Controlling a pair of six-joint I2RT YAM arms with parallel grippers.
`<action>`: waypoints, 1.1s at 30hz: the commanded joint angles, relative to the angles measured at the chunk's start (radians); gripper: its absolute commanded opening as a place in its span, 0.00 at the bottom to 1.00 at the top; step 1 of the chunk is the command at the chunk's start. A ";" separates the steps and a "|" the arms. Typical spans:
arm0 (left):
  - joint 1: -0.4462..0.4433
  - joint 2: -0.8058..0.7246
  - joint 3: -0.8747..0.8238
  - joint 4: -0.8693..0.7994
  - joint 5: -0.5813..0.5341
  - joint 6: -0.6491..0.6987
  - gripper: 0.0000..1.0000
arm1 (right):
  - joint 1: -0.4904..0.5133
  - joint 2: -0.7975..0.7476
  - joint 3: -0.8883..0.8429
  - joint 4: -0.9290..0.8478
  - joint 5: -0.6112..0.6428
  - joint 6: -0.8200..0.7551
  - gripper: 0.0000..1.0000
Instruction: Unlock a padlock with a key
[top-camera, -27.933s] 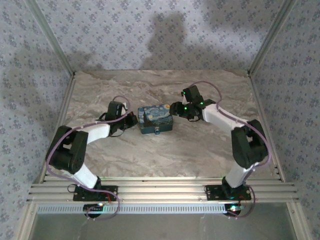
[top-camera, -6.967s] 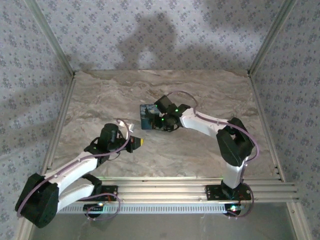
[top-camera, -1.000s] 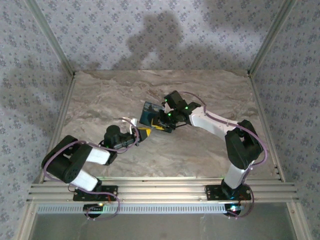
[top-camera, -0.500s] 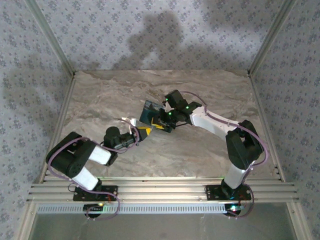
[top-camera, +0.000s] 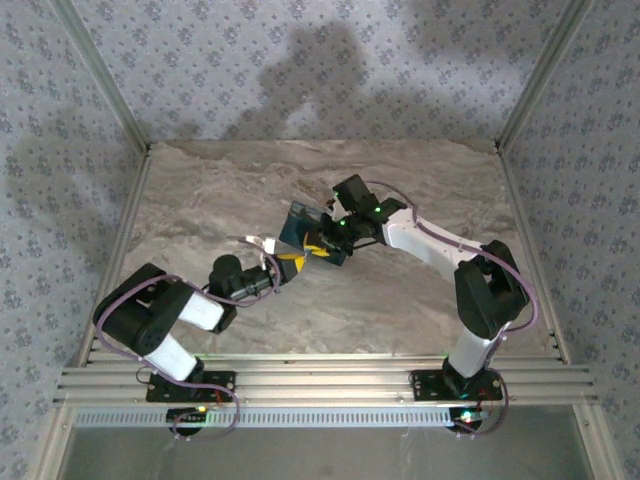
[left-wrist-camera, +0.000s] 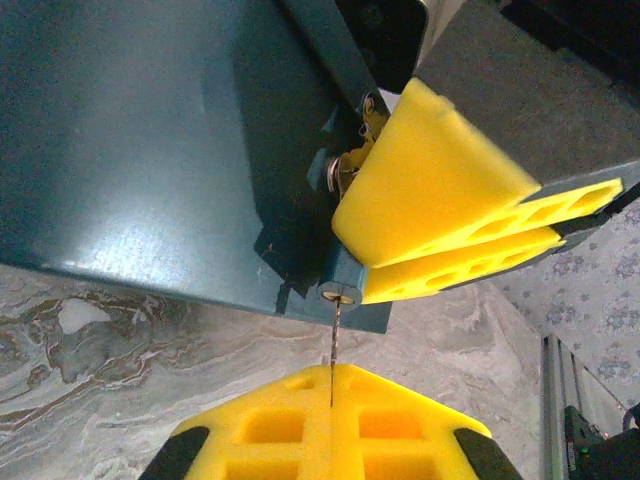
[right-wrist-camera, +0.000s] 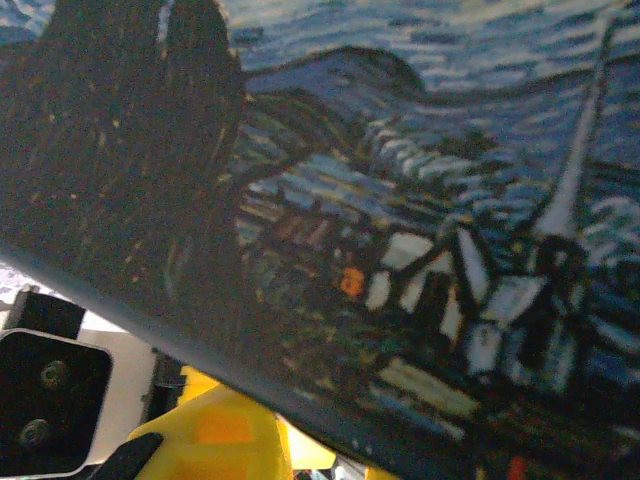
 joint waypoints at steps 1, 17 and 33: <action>-0.012 0.017 0.048 0.072 -0.020 0.019 0.00 | 0.035 -0.025 0.047 -0.013 -0.121 0.018 0.00; 0.018 -0.033 0.035 -0.004 0.000 0.020 0.00 | 0.028 -0.041 0.043 -0.103 -0.049 -0.049 0.00; 0.018 -0.099 -0.029 -0.006 -0.006 0.008 0.00 | -0.015 -0.047 0.041 -0.040 -0.006 -0.025 0.00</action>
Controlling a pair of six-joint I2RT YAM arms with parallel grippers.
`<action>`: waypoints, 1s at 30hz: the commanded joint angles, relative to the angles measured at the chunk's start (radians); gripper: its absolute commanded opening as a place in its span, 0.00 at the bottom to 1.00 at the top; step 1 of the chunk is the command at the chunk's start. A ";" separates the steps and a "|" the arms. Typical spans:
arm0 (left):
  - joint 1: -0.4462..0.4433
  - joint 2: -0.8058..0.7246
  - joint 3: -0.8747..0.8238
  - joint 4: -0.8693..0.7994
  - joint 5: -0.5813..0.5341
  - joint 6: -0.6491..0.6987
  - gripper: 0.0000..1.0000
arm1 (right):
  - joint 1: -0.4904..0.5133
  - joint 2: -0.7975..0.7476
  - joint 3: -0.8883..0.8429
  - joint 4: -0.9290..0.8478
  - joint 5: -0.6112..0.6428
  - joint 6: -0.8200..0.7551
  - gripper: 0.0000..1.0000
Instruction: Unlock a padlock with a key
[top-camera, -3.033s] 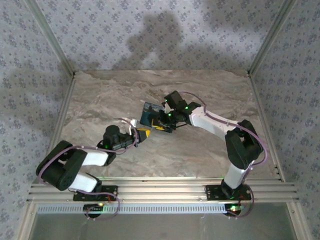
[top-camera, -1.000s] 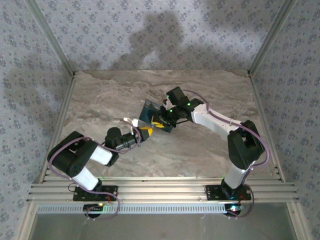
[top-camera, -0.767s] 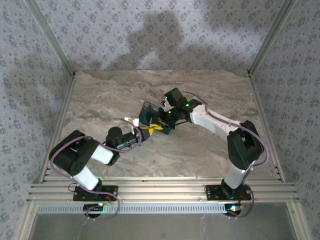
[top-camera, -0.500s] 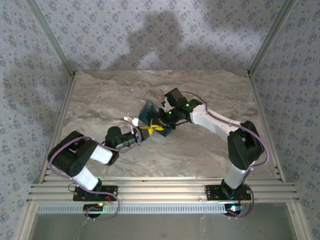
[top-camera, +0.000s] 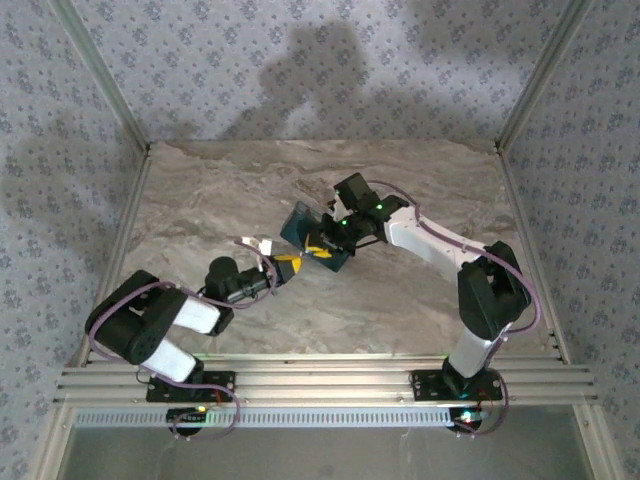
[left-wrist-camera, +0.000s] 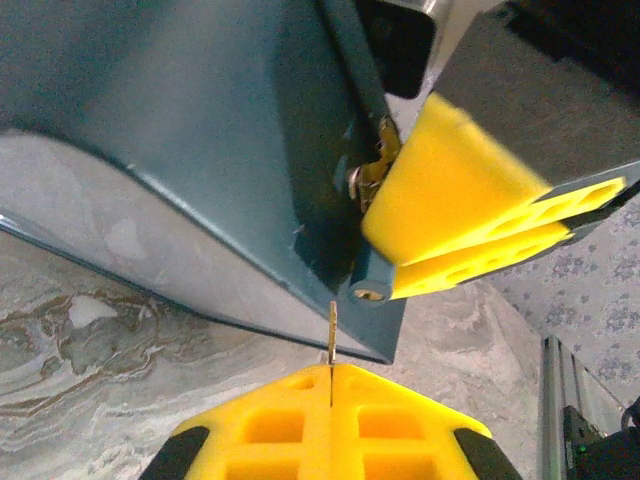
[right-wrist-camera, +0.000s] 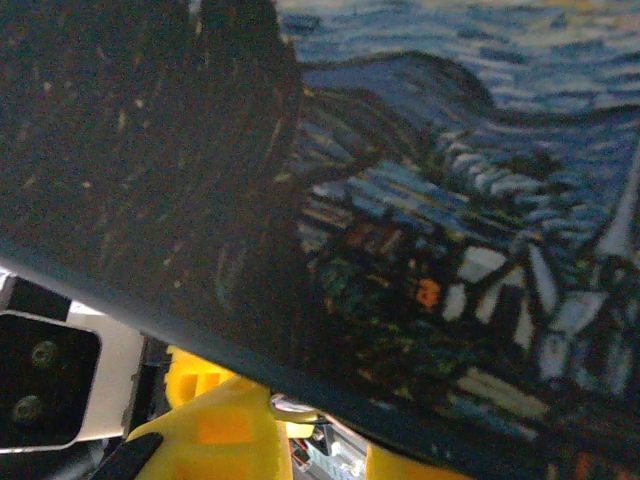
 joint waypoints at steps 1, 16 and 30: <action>0.006 -0.029 0.002 0.031 -0.004 -0.007 0.00 | -0.006 -0.039 0.018 0.038 0.006 0.010 0.00; 0.005 0.038 0.056 -0.002 0.068 -0.010 0.00 | -0.010 -0.029 0.008 0.050 -0.006 0.005 0.00; 0.004 0.025 0.085 -0.047 0.090 0.002 0.00 | -0.004 -0.023 0.000 0.053 -0.010 0.002 0.00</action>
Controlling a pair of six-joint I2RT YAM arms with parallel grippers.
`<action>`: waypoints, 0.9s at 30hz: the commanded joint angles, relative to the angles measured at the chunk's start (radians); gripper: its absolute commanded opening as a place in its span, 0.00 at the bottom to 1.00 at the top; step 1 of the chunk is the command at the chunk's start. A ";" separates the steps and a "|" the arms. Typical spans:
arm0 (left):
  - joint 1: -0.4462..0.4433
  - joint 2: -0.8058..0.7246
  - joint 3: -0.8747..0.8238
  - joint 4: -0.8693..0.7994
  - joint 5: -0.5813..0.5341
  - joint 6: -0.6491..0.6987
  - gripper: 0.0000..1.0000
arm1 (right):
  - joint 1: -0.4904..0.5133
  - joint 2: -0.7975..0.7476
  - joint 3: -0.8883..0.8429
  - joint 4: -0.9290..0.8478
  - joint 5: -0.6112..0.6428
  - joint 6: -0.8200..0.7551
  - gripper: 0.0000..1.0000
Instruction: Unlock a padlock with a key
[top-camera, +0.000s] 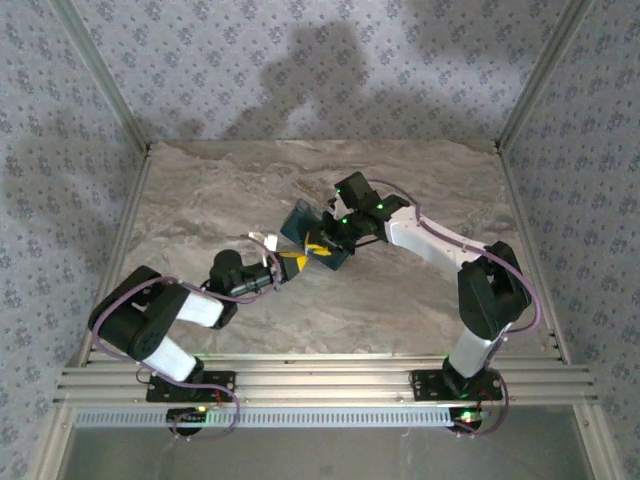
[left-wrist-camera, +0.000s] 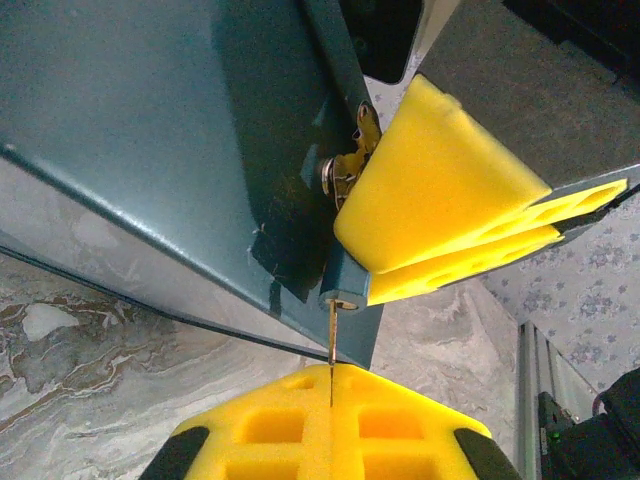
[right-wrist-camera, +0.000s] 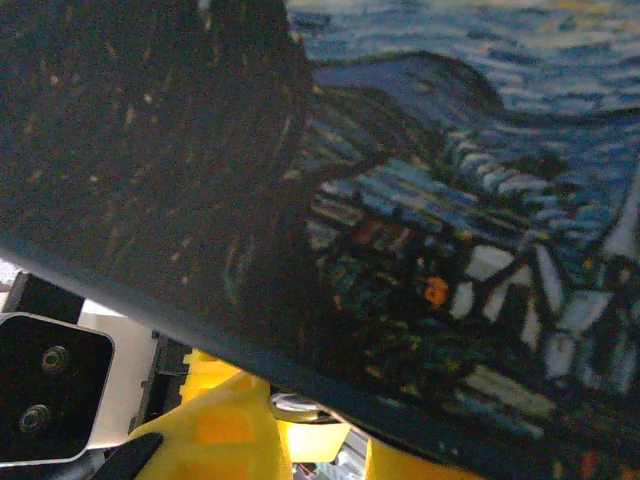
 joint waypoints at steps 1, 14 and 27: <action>0.005 -0.008 0.019 0.010 0.023 0.017 0.00 | 0.000 -0.022 0.002 0.031 -0.012 -0.014 0.00; 0.004 -0.007 0.029 0.003 0.039 0.018 0.00 | 0.001 -0.021 -0.001 0.028 -0.006 -0.016 0.00; 0.020 -0.032 0.031 -0.041 0.020 0.030 0.00 | 0.008 -0.017 0.001 0.009 -0.001 -0.029 0.00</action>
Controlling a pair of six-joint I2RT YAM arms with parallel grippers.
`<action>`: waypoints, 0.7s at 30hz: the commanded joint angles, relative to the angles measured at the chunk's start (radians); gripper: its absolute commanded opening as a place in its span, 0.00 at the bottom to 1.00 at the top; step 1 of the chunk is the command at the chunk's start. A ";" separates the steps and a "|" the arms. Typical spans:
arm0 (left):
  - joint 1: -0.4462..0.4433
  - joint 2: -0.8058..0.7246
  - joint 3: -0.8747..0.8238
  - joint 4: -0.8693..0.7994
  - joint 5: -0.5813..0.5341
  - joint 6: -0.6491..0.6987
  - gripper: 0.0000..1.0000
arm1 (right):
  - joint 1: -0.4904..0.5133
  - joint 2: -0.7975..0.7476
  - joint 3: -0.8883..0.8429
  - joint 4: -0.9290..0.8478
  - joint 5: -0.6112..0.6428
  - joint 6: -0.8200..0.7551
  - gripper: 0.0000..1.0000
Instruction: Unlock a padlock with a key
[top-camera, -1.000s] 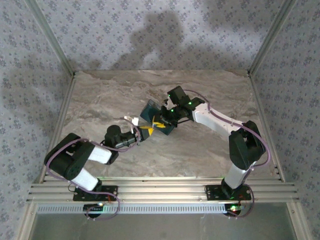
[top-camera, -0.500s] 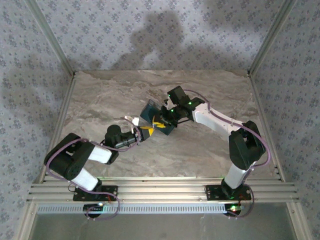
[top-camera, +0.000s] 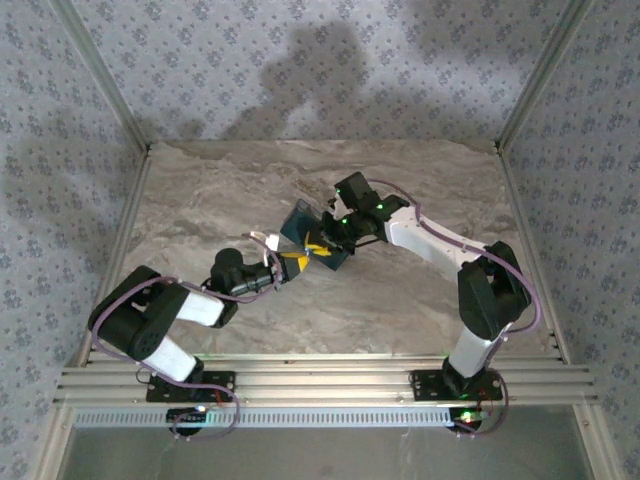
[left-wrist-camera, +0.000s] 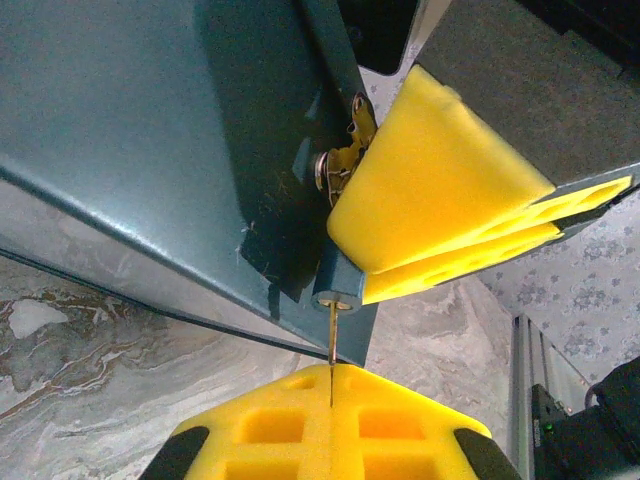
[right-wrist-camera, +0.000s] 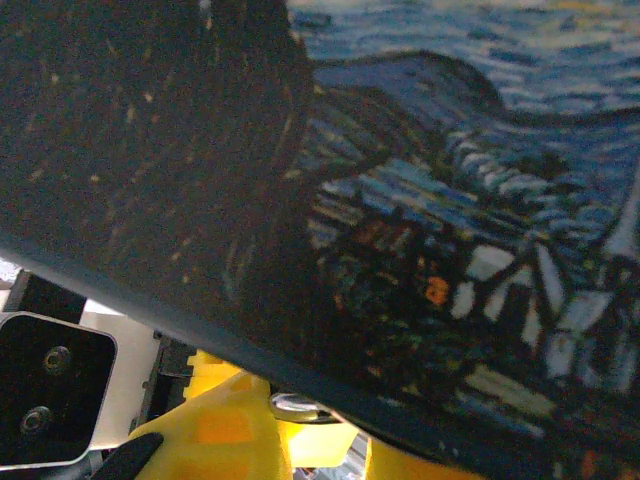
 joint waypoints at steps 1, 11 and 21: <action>0.018 -0.034 0.019 -0.019 0.003 0.030 0.00 | 0.007 -0.018 0.001 0.001 0.001 -0.033 0.00; 0.056 -0.061 0.033 -0.076 0.053 0.046 0.00 | 0.013 -0.019 0.004 -0.033 0.007 -0.054 0.00; 0.047 -0.178 0.018 -0.323 0.078 0.174 0.00 | -0.005 -0.019 0.023 -0.070 -0.022 -0.078 0.00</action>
